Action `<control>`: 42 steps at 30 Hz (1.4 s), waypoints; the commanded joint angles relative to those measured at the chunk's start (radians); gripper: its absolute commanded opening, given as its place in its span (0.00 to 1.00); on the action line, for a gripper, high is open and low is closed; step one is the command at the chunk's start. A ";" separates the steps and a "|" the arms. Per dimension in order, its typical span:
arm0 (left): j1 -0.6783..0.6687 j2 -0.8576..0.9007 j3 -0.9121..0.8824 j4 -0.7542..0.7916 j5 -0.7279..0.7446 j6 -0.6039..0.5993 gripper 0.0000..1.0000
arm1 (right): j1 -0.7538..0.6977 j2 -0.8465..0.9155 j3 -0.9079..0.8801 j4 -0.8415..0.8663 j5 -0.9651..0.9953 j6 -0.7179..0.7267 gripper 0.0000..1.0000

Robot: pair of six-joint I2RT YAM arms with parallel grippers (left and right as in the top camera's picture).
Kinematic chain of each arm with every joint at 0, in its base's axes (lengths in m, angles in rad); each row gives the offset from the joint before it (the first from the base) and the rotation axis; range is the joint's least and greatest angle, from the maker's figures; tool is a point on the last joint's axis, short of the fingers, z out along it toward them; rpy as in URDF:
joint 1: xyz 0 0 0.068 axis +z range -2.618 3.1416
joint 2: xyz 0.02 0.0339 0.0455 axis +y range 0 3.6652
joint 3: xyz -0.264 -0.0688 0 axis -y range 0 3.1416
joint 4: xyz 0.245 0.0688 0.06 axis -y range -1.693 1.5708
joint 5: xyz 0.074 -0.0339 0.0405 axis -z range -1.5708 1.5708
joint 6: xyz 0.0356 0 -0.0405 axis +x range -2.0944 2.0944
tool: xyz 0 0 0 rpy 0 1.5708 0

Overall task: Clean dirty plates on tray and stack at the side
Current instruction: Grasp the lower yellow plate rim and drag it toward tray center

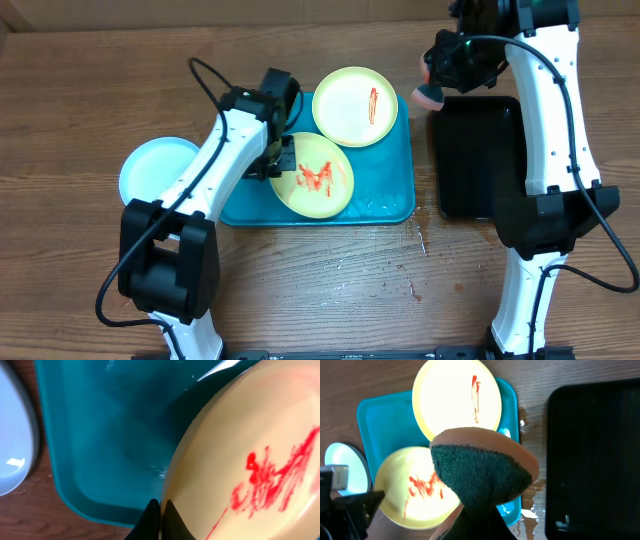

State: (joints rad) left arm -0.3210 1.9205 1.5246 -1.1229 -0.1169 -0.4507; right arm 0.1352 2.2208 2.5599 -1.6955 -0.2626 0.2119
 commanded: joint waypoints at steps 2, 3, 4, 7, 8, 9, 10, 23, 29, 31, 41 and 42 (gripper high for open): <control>0.018 -0.007 -0.082 0.018 -0.078 -0.118 0.04 | 0.010 -0.003 -0.008 0.003 -0.008 -0.004 0.04; 0.019 -0.007 -0.108 0.028 -0.077 -0.134 0.04 | 0.010 -0.003 -0.008 0.003 -0.008 -0.004 0.04; 0.020 -0.007 -0.135 0.042 -0.078 -0.150 0.04 | 0.010 -0.003 -0.008 0.003 -0.008 -0.004 0.04; 0.019 -0.006 -0.211 0.083 -0.074 -0.161 0.04 | 0.010 -0.003 -0.008 0.003 -0.008 -0.005 0.04; 0.019 -0.006 -0.234 0.093 -0.073 -0.161 0.04 | 0.010 -0.003 -0.008 0.003 -0.008 -0.005 0.04; 0.019 -0.006 -0.251 0.098 -0.069 -0.159 0.04 | 0.010 -0.003 -0.008 0.003 -0.008 -0.005 0.04; 0.019 -0.006 -0.263 0.100 -0.066 -0.159 0.04 | 0.010 -0.003 -0.008 0.003 -0.007 -0.005 0.04; 0.020 -0.005 -0.273 0.300 -0.016 0.139 0.40 | 0.010 -0.003 -0.008 0.002 -0.008 -0.007 0.04; 0.020 0.002 -0.273 0.350 -0.016 0.264 0.47 | 0.010 -0.003 -0.008 0.002 -0.007 -0.012 0.04; 0.021 0.014 -0.273 0.362 -0.014 0.265 0.47 | 0.010 -0.003 -0.008 0.002 -0.007 -0.012 0.04; 0.026 0.123 -0.273 0.379 0.058 0.198 0.04 | 0.010 -0.003 -0.008 0.002 -0.008 -0.012 0.04; 0.033 0.124 -0.273 0.379 0.058 0.189 0.04 | 0.010 -0.003 -0.008 0.002 -0.008 -0.012 0.04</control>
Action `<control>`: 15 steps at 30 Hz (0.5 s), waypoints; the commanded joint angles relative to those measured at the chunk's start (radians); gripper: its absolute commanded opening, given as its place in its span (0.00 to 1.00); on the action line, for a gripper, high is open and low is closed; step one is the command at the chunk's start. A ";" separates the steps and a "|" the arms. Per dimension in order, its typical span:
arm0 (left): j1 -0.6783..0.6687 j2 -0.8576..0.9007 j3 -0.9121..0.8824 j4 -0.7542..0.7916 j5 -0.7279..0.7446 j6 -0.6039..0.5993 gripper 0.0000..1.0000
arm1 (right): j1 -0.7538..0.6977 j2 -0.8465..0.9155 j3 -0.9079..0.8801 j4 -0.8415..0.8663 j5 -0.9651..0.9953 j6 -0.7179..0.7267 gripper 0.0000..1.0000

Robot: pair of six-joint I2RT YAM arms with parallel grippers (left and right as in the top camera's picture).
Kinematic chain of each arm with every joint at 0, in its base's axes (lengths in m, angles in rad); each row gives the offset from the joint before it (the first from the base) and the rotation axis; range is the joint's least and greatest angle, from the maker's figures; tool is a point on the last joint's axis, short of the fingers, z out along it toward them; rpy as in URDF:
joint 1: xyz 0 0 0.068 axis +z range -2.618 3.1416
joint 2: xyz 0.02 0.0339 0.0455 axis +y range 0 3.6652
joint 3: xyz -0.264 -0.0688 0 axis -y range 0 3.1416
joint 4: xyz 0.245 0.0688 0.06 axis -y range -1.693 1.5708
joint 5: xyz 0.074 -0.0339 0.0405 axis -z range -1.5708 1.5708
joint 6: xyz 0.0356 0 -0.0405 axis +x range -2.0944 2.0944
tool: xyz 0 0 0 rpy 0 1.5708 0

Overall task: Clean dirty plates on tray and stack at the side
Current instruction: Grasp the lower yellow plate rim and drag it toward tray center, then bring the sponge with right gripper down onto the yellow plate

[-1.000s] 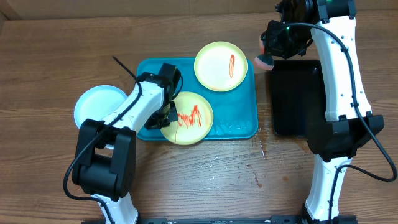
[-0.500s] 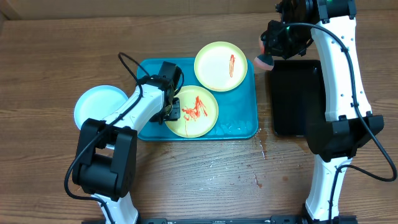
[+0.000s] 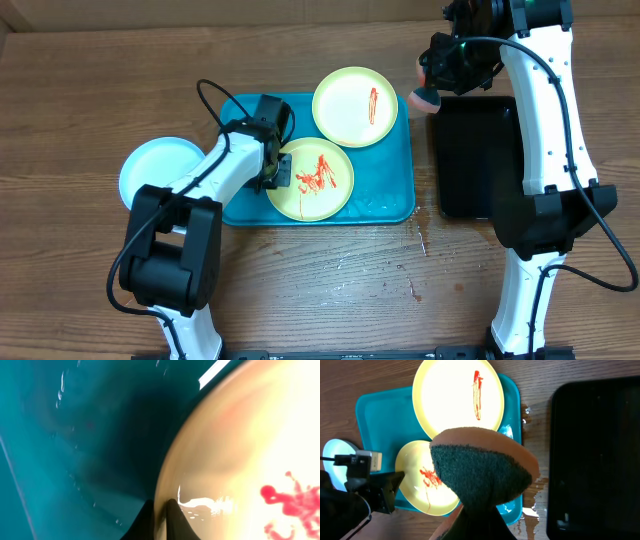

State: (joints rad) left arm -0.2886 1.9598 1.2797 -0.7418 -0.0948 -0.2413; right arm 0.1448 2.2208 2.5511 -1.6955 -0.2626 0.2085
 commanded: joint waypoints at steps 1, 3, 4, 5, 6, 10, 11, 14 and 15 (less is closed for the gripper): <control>0.004 0.084 -0.027 -0.002 0.036 -0.022 0.04 | 0.000 -0.002 0.001 0.002 -0.008 -0.008 0.04; 0.018 0.082 -0.027 -0.005 0.038 -0.031 0.04 | 0.000 -0.003 0.001 0.002 -0.011 -0.008 0.04; 0.029 0.082 -0.027 -0.010 0.043 -0.039 0.04 | 0.001 -0.002 0.001 0.002 -0.019 -0.008 0.04; 0.039 0.082 -0.027 -0.016 0.049 -0.052 0.04 | 0.003 -0.002 0.000 0.002 -0.031 -0.008 0.04; 0.049 0.082 -0.027 -0.024 0.060 -0.060 0.04 | 0.006 -0.002 0.000 0.002 -0.042 -0.008 0.04; 0.100 0.082 -0.027 -0.052 0.144 -0.105 0.04 | 0.045 0.002 0.000 0.002 -0.053 -0.008 0.04; 0.111 0.082 -0.027 -0.055 0.168 -0.108 0.04 | 0.060 0.003 0.000 0.002 -0.053 -0.008 0.04; 0.143 0.082 -0.027 -0.063 0.229 -0.108 0.04 | 0.119 0.013 -0.012 0.008 -0.052 -0.008 0.04; 0.152 0.082 -0.027 -0.068 0.243 -0.107 0.04 | 0.144 0.015 -0.026 0.014 -0.052 -0.007 0.04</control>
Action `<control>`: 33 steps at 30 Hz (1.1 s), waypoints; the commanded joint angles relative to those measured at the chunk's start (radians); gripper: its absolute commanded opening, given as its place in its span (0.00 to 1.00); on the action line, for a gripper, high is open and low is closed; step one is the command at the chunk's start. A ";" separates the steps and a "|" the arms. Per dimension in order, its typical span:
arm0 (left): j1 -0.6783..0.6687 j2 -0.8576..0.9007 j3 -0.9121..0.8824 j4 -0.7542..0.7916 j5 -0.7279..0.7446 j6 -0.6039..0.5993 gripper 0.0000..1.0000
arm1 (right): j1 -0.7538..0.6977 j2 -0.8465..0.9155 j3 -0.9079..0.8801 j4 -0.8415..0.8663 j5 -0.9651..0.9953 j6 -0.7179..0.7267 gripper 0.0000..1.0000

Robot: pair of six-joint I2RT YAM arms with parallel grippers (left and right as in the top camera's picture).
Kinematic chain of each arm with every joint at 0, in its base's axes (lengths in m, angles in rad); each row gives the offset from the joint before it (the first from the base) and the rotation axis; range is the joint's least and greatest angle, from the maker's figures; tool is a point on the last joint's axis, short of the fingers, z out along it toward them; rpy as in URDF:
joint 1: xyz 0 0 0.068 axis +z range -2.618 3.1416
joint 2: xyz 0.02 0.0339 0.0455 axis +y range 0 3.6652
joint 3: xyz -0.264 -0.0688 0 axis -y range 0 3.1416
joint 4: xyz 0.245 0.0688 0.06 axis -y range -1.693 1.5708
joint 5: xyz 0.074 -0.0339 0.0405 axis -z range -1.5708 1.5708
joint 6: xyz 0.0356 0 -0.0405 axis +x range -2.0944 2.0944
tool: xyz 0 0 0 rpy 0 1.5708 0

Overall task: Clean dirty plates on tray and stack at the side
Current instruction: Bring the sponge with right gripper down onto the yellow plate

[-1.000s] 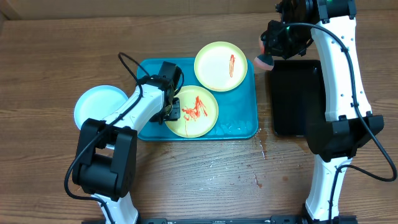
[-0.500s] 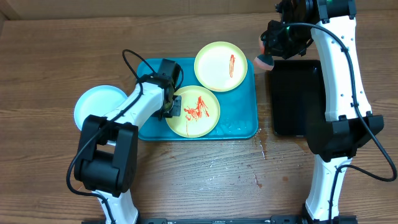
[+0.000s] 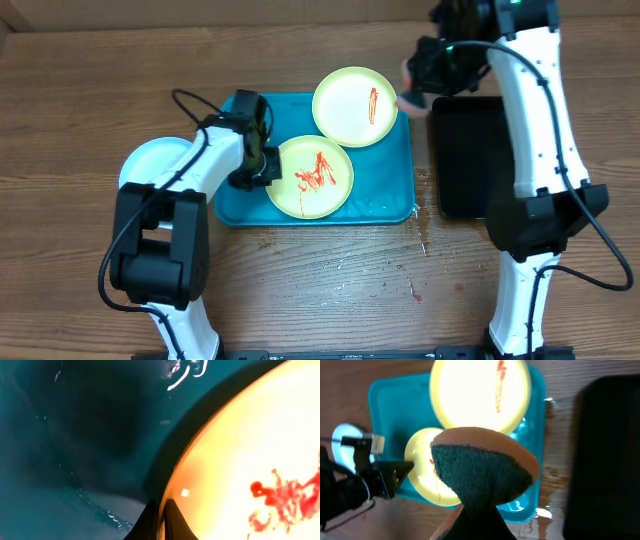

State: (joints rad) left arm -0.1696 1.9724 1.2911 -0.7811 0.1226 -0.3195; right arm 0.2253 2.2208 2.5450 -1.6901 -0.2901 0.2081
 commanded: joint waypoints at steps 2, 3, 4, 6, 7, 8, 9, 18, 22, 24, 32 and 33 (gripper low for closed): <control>0.046 0.069 -0.038 -0.044 0.032 -0.024 0.04 | 0.107 0.018 -0.064 0.039 -0.024 -0.003 0.04; 0.051 0.069 -0.038 -0.054 0.031 -0.019 0.04 | 0.133 0.018 -0.095 0.063 -0.018 0.005 0.04; 0.055 0.069 -0.038 -0.061 0.031 -0.005 0.04 | 0.154 0.018 -0.124 0.088 -0.016 0.005 0.04; 0.061 0.069 -0.038 -0.076 0.031 0.025 0.04 | 0.202 0.018 -0.203 0.153 -0.011 0.021 0.04; 0.065 0.069 -0.038 -0.080 0.031 0.033 0.04 | 0.219 0.018 -0.232 0.177 -0.005 0.033 0.04; 0.069 0.069 -0.038 -0.084 0.031 0.041 0.04 | 0.241 0.018 -0.273 0.212 0.002 0.035 0.04; 0.072 0.069 -0.038 -0.087 0.032 0.054 0.04 | 0.260 0.018 -0.309 0.243 0.008 0.036 0.04; 0.094 0.069 -0.038 -0.098 0.036 0.079 0.04 | 0.389 0.018 -0.604 0.540 0.141 0.132 0.04; 0.103 0.069 -0.038 -0.107 0.056 0.134 0.04 | 0.402 0.018 -0.706 0.680 0.159 0.156 0.04; 0.106 0.069 -0.038 -0.113 0.054 0.146 0.04 | 0.402 0.019 -0.747 0.740 0.159 0.181 0.04; 0.128 0.069 -0.038 -0.129 0.055 0.180 0.04 | 0.401 0.039 -0.766 0.780 0.199 0.197 0.04; 0.131 0.069 -0.038 -0.132 0.056 0.187 0.04 | 0.401 0.043 -0.766 0.782 0.212 0.197 0.04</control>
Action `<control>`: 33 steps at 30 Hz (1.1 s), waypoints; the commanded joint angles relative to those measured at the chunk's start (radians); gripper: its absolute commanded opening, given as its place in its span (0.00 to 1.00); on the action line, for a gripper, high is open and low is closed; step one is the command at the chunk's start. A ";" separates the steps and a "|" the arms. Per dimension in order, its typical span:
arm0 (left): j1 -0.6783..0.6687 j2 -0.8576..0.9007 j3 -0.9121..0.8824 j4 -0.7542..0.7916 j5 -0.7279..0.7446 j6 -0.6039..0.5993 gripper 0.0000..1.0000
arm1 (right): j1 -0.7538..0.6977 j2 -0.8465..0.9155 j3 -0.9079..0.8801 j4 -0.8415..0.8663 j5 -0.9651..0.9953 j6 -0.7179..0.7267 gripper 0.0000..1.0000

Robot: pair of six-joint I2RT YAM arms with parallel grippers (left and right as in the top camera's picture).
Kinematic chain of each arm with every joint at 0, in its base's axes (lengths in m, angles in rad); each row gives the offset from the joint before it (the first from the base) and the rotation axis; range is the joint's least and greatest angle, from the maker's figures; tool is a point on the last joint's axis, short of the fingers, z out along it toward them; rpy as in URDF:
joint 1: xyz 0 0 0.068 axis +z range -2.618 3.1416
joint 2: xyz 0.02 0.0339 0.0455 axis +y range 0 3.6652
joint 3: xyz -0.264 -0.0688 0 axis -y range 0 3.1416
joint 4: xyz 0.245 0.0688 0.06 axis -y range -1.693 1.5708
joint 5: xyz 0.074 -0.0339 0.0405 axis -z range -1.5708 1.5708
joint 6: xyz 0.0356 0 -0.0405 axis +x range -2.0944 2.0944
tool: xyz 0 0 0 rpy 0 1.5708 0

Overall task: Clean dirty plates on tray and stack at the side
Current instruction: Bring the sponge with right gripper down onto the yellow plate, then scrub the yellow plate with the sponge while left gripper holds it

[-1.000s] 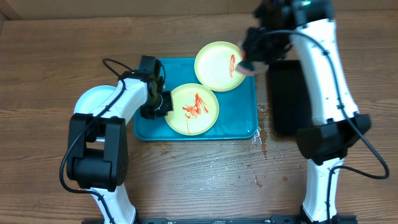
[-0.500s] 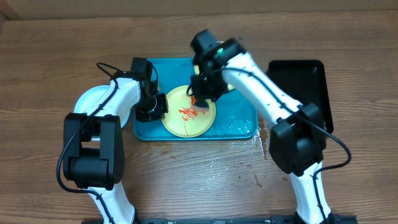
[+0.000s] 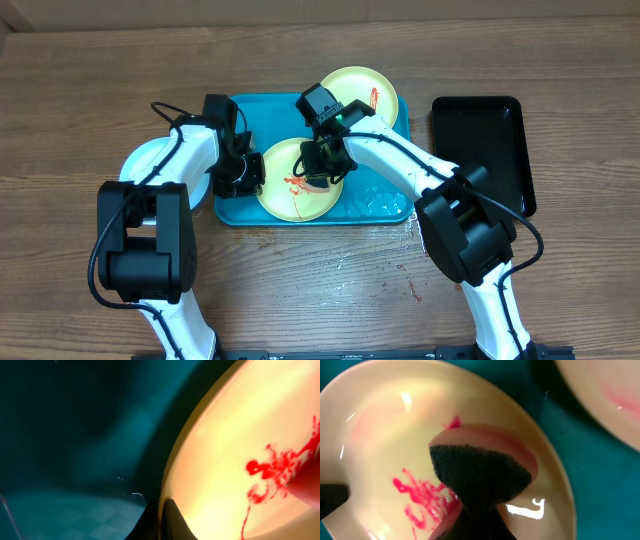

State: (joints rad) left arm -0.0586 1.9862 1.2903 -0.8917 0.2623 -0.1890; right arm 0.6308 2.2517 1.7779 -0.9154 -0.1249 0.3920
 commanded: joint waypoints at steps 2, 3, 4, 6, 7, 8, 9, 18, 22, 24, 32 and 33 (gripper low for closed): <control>0.022 0.056 -0.037 -0.028 -0.084 0.071 0.04 | -0.006 0.027 0.002 0.010 0.072 0.013 0.04; 0.022 0.056 -0.037 -0.031 -0.084 0.076 0.04 | -0.006 0.035 0.002 0.013 0.072 0.013 0.04; 0.022 0.056 -0.037 -0.034 -0.085 0.078 0.04 | -0.008 0.048 0.002 0.017 0.071 0.013 0.04; 0.022 0.056 -0.037 -0.038 -0.082 0.078 0.04 | -0.008 0.070 0.002 0.026 0.039 0.012 0.04; 0.022 0.056 -0.037 -0.038 -0.078 0.078 0.04 | -0.008 0.078 0.002 0.031 0.012 0.009 0.04; 0.022 0.056 -0.037 -0.038 -0.073 0.078 0.04 | -0.008 0.089 0.002 0.038 -0.019 0.001 0.04; 0.022 0.056 -0.037 -0.036 -0.069 0.079 0.04 | -0.003 0.100 0.002 0.047 -0.054 0.001 0.04; 0.022 0.056 -0.037 -0.028 -0.027 0.081 0.04 | 0.065 0.118 0.005 0.096 -0.196 0.002 0.04; 0.022 0.056 -0.037 -0.023 0.002 0.081 0.04 | 0.098 0.118 0.005 0.087 -0.214 0.000 0.04; 0.022 0.056 -0.037 -0.024 0.001 0.081 0.04 | 0.112 0.118 0.005 0.074 -0.216 0.001 0.04; 0.022 0.056 -0.037 -0.023 -0.001 0.080 0.04 | 0.117 0.118 0.048 -0.047 -0.222 -0.035 0.04; 0.022 0.056 -0.037 -0.024 -0.003 0.077 0.04 | 0.114 0.118 0.058 -0.069 -0.195 -0.037 0.04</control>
State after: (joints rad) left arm -0.0315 1.9884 1.2865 -0.9096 0.2844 -0.1532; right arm 0.7334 2.3203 1.8252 -0.9321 -0.3141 0.3828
